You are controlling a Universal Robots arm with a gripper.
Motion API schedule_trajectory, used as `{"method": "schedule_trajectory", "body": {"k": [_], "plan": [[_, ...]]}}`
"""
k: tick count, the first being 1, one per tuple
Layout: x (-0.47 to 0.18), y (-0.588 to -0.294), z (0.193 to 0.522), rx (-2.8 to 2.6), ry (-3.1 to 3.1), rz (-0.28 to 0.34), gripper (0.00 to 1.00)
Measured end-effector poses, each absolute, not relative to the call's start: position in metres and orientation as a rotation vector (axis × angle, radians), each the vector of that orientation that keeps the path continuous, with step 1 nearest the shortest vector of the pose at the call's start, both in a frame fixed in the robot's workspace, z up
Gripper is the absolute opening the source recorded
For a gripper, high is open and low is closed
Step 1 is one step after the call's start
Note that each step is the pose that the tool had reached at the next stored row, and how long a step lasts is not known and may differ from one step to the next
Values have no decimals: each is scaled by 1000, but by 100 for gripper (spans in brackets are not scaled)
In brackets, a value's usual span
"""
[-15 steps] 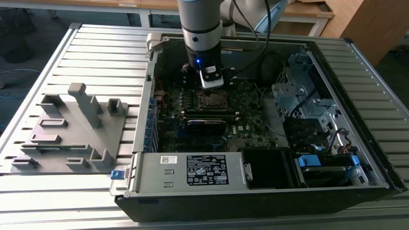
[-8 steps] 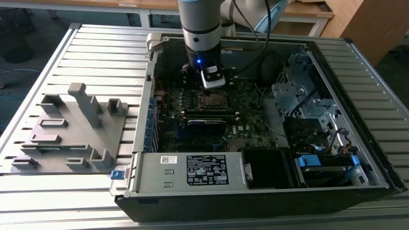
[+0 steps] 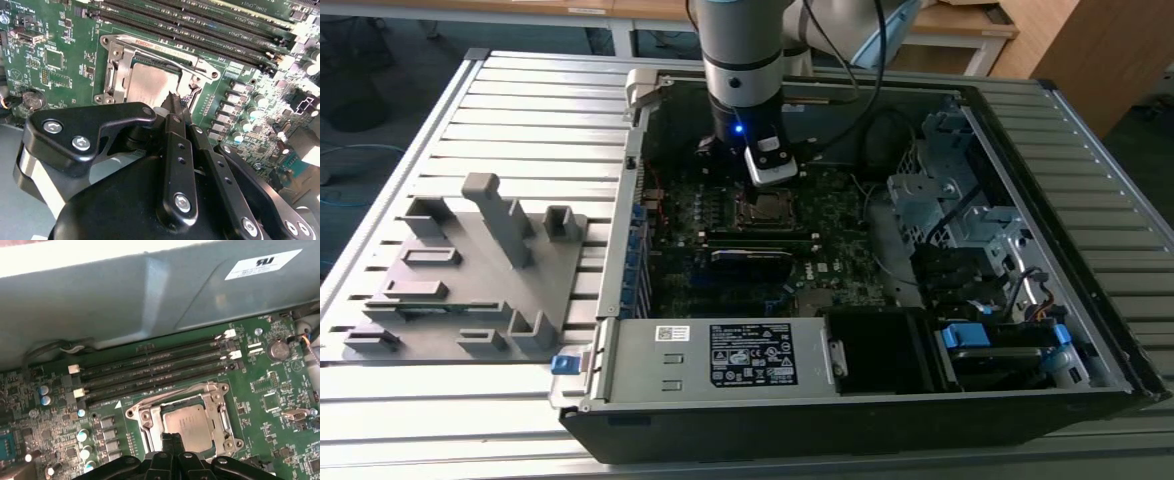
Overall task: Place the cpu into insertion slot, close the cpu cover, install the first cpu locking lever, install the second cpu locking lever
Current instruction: 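Install the first cpu locking lever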
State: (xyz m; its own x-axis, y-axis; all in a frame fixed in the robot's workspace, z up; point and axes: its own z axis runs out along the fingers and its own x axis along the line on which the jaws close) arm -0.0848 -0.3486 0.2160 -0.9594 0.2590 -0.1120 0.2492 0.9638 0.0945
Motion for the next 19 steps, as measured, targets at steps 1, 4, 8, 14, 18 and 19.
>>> {"method": "schedule_trajectory", "body": {"k": [1,4,8,14,18,19], "plan": [[-85,-349,216,388,2991,120,10],[-85,-349,216,389,2991,119,10],[-84,-349,215,397,3037,112,10],[-83,-349,215,401,3062,107,10],[-75,-349,215,402,3066,107,10],[-71,-349,215,402,3069,106,10]]}}
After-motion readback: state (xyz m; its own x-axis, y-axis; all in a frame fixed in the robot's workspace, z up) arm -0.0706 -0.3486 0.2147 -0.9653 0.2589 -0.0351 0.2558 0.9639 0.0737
